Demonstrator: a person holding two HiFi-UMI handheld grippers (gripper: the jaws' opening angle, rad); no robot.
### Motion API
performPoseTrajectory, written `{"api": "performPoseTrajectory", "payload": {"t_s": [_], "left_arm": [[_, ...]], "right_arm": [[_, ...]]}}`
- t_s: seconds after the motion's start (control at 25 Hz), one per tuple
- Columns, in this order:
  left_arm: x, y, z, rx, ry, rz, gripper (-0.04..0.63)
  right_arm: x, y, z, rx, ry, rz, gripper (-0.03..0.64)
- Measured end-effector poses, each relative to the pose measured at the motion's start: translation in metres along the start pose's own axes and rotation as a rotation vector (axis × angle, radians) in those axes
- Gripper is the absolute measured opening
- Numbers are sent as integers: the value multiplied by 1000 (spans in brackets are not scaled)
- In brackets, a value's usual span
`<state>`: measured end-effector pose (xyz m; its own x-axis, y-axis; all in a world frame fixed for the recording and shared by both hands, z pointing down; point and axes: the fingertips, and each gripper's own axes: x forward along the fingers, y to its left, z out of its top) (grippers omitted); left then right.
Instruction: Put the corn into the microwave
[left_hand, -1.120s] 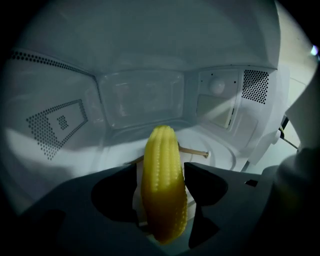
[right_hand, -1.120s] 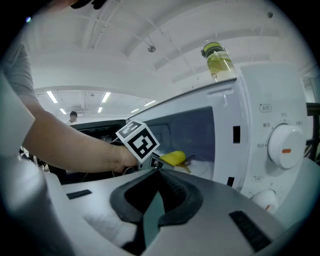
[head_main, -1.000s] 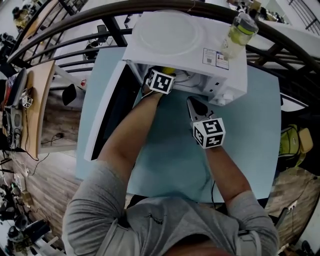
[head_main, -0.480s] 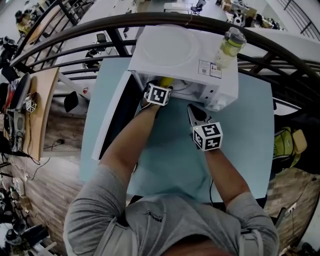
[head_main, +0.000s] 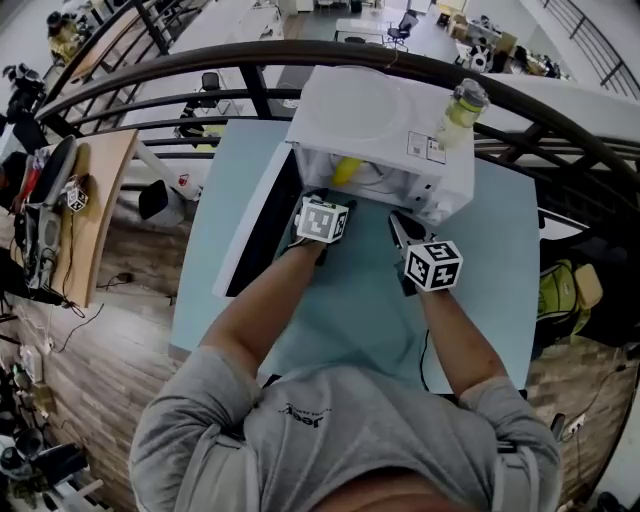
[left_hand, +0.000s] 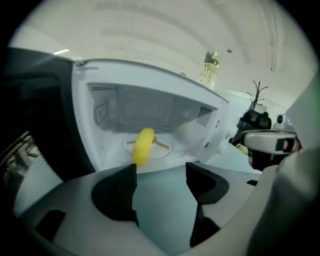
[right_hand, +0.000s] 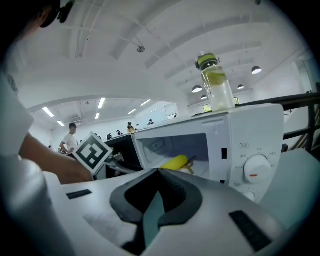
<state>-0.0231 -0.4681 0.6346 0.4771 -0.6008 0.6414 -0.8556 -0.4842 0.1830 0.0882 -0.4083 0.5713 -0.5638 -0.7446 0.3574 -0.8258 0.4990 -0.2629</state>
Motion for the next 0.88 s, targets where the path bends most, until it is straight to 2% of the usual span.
{"api": "performPoseTrajectory", "payload": {"t_s": [0.2, 0.36, 0.56, 0.68, 0.88], "left_arm": [[-45, -22, -16, -38, -57, -120, 296], [-72, -35, -28, -61, -100, -216, 205], [-95, -49, -41, 9, -114, -300, 60], [-112, -52, -44, 38, -122, -314, 24], [-140, -61, -37, 39, -177, -275, 18]], "right_arm": [[-7, 10, 10, 30, -1, 15, 18], [-17, 18, 5, 65, -4, -4, 18], [-35, 20, -8, 138, -17, -71, 18], [-49, 25, -10, 163, -12, -66, 18], [-83, 26, -8, 134, 14, 27, 18]]}}
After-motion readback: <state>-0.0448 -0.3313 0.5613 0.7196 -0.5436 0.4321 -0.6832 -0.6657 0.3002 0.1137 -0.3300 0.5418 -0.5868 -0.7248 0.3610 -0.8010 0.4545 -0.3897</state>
